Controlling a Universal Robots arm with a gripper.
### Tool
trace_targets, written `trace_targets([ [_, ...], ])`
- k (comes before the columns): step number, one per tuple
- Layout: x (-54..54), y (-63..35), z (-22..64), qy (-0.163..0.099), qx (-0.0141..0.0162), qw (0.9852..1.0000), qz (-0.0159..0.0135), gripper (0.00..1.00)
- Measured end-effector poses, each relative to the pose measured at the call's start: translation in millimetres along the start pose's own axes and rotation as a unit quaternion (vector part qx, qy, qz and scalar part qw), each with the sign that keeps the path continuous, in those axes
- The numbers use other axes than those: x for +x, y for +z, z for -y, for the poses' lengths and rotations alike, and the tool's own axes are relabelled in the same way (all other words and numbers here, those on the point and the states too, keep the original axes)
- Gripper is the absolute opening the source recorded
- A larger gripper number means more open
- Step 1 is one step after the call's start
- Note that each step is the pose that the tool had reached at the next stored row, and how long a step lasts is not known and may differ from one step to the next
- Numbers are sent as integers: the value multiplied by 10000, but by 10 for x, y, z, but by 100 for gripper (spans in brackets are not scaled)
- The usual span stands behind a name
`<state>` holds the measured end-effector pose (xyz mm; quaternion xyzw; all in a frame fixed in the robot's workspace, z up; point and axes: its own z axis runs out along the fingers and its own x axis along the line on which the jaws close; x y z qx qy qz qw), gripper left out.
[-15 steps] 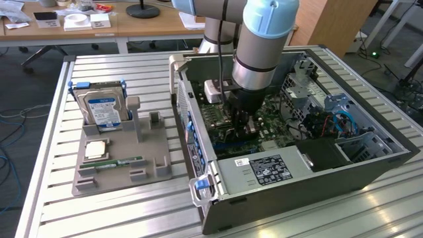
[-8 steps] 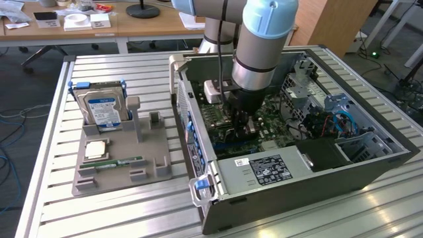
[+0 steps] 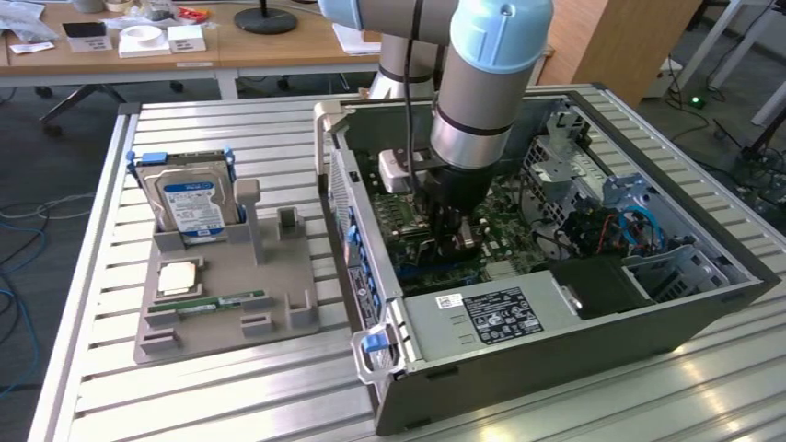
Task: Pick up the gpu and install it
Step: 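Insert the gpu into the slot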
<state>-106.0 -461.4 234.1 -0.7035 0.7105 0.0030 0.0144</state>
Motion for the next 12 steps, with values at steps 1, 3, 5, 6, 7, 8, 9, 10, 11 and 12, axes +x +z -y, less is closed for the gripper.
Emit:
trace_targets([
  [1,0,0,-1,1,-1,10000,0,26],
  [3,-1,0,-5,5,-2,10000,1,26],
  [5,-1,0,-5,5,-2,10000,1,26],
  [6,-1,1,-5,5,-2,10000,1,26],
  [7,-1,0,-5,5,-2,10000,1,26],
  [8,-1,0,-5,5,-2,10000,1,26],
  [9,-1,0,-5,5,-2,10000,1,26],
  [10,-1,1,-5,5,-2,10000,2,26],
  [11,-3,8,-10,10,-2,10000,11,27],
  [12,-3,6,-10,10,1,10000,7,33],
])
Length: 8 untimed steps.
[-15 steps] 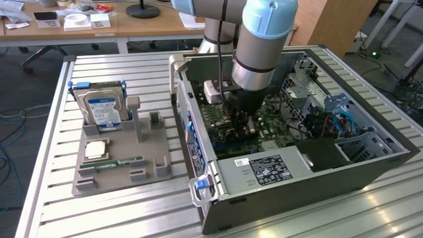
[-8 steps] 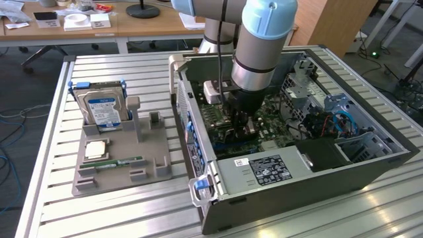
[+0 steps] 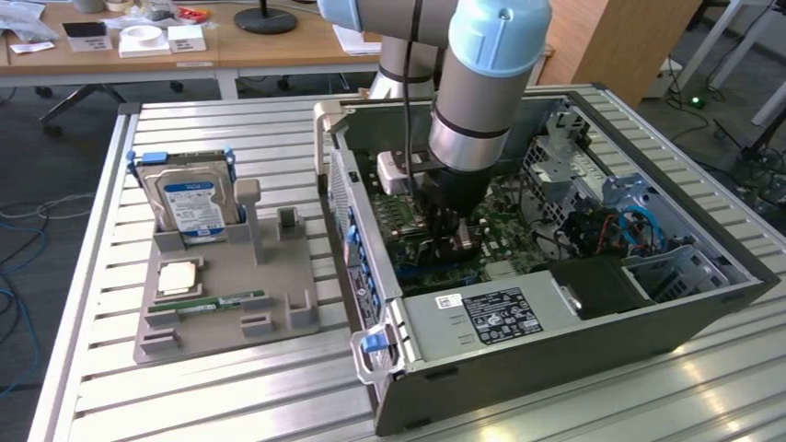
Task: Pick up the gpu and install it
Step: 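Insert the gpu into the slot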
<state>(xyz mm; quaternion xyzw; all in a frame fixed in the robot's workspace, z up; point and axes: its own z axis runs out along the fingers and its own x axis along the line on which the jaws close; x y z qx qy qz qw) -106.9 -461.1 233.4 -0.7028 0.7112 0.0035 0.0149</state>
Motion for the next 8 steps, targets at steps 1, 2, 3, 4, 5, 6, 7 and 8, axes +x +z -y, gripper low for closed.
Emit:
trace_targets([
  [1,0,-2,3,-2,0,10000,-2,33],
  [2,1,-4,5,-5,-1,10000,-4,39],
  [3,2,-5,4,-5,-2,10000,-6,39],
  [4,2,-5,5,-5,-2,10000,-5,45],
  [5,2,-5,4,-5,-2,10000,-5,45],
  [6,2,-5,5,-5,-2,10000,-6,51],
  [7,2,-5,5,-5,-2,10000,-5,51],
  [8,2,-5,5,-5,-2,10000,-5,57],
])
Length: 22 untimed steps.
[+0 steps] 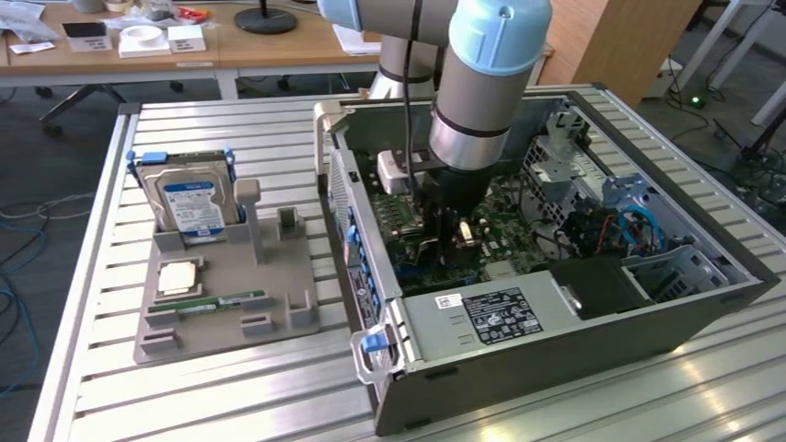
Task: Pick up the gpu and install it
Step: 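Insert the gpu into the slot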
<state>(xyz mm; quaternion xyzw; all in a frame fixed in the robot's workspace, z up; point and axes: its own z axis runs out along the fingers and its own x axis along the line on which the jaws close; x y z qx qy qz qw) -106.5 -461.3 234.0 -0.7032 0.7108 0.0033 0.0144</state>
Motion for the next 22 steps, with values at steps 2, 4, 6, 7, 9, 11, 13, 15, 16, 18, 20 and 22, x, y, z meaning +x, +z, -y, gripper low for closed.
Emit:
trace_targets([
  [2,0,-6,0,0,-1,10000,-2,57],
  [4,-1,-38,1,0,-1,10000,-2,57],
  [6,-2,-89,1,0,0,10000,-1,57],
  [7,-3,-120,2,0,0,10000,-1,57],
  [9,-5,-191,3,0,0,10000,-1,57],
  [11,-7,-268,4,0,0,10000,-2,57],
  [13,-9,-353,6,0,0,10000,-2,57],
  [15,-11,-445,7,0,0,10000,-4,57],
  [16,-12,-490,8,0,0,10000,-5,57],
  [18,-15,-579,9,0,0,10000,-7,57],
  [20,-17,-669,11,0,0,10000,-9,57],
  [22,-19,-760,12,0,0,10000,-12,57],
])
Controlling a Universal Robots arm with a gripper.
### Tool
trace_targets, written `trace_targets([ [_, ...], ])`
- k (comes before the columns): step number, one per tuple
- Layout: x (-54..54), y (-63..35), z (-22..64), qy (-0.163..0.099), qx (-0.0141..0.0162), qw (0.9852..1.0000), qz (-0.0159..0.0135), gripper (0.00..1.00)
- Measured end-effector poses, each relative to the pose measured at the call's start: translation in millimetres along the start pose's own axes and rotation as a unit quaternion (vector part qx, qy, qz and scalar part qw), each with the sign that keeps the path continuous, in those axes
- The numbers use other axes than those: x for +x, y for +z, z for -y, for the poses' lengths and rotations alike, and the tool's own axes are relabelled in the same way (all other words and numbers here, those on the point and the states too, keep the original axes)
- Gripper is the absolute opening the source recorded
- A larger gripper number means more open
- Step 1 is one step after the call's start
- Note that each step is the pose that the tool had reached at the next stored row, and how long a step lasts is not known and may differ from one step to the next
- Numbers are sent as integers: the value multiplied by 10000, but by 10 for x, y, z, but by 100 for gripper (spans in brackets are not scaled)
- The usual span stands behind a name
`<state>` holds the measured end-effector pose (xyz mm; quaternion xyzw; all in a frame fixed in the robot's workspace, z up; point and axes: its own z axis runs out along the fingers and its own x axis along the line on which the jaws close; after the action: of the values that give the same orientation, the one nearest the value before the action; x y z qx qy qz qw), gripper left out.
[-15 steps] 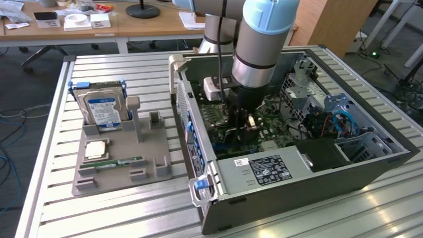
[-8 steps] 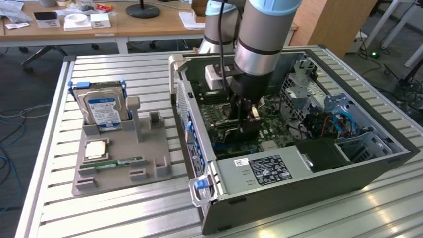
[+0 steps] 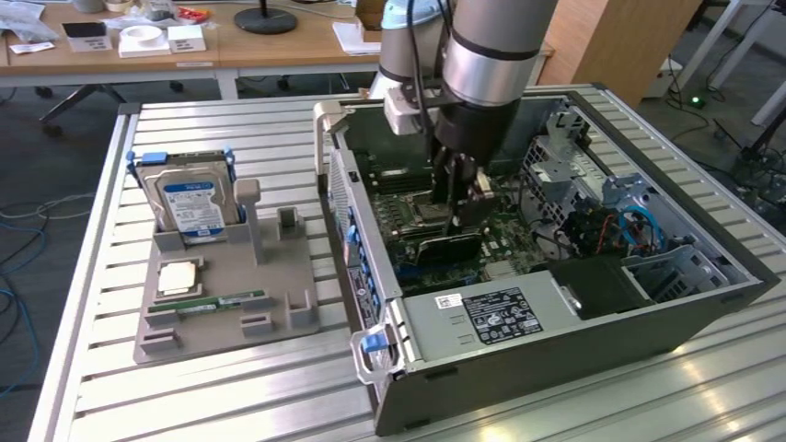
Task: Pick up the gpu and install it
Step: 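Insert the gpu into the slot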
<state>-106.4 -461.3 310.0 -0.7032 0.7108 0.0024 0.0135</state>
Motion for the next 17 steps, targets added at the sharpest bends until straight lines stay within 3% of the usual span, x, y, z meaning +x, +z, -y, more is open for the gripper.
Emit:
trace_targets([
  [8,-6,-252,4,0,0,10000,-17,57],
  [17,-8,-371,5,0,1,10000,-27,57],
])
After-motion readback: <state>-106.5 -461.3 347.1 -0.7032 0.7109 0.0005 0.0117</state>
